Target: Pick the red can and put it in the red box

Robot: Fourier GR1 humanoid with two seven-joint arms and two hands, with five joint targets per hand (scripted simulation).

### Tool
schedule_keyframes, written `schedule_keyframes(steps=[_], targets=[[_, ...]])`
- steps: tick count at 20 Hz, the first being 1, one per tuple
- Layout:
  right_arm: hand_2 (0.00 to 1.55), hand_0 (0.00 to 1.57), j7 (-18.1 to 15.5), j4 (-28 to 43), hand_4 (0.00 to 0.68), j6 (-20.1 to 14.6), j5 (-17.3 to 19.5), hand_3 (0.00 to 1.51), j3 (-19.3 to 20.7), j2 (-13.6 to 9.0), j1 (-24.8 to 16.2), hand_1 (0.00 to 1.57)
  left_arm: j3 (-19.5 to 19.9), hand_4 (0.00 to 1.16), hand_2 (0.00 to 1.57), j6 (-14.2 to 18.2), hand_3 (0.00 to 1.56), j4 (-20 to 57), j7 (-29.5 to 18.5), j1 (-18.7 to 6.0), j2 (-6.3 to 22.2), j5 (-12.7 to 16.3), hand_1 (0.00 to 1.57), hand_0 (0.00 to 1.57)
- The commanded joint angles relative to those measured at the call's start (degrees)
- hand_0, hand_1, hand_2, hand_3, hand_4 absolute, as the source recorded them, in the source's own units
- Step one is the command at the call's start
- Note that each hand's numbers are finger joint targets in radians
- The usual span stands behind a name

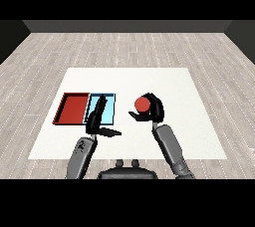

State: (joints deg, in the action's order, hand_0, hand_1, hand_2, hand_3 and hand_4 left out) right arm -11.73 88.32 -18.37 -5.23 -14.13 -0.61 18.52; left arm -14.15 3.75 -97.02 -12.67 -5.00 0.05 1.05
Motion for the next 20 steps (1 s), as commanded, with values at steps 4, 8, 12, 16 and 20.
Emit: schedule_keyframes(steps=[4, 8, 12, 16, 20], targets=[[1.43, 1.44, 1.3, -1.0, 0.632, -5.2, -0.8, 1.4, -3.3, 0.6, 6.3, 1.44, -3.0, 0.0, 0.0, 5.5, 0.0, 7.3, 4.4, -8.9, 0.0, 0.1, 0.0, 0.0], [1.43, 1.44, -0.4, -2.0, 0.616, -2.7, -1.7, 1.4, -1.4, 0.6, 7.4, 1.44, -5.7, 0.0, 0.0, 6.0, 0.0, 12.5, -1.1, -6.7, -0.1, 1.3, 0.0, 0.0], [1.44, 1.44, -3.9, 0.0, 0.634, -2.0, -0.9, 1.4, -2.8, 0.6, 2.7, 1.44, -9.8, 0.0, 0.0, 9.7, 0.0, 14.1, -1.7, -7.1, -0.1, 1.5, 0.0, 0.0], [1.44, 1.46, -0.6, 4.8, 0.659, -3.8, 0.6, 1.39, -6.8, 0.6, 1.2, 1.46, -10.9, 0.0, 0.0, 10.4, 0.0, 13.6, 0.3, -6.0, -0.1, 3.3, 0.0, 0.0], [1.44, 1.46, -6.1, -0.9, 0.653, -5.4, -1.7, 1.39, -8.4, 0.6, 2.0, 1.46, -7.2, 0.0, 0.0, 5.7, 0.0, 12.9, 1.5, -4.8, -0.1, 3.1, 0.0, 0.0]])
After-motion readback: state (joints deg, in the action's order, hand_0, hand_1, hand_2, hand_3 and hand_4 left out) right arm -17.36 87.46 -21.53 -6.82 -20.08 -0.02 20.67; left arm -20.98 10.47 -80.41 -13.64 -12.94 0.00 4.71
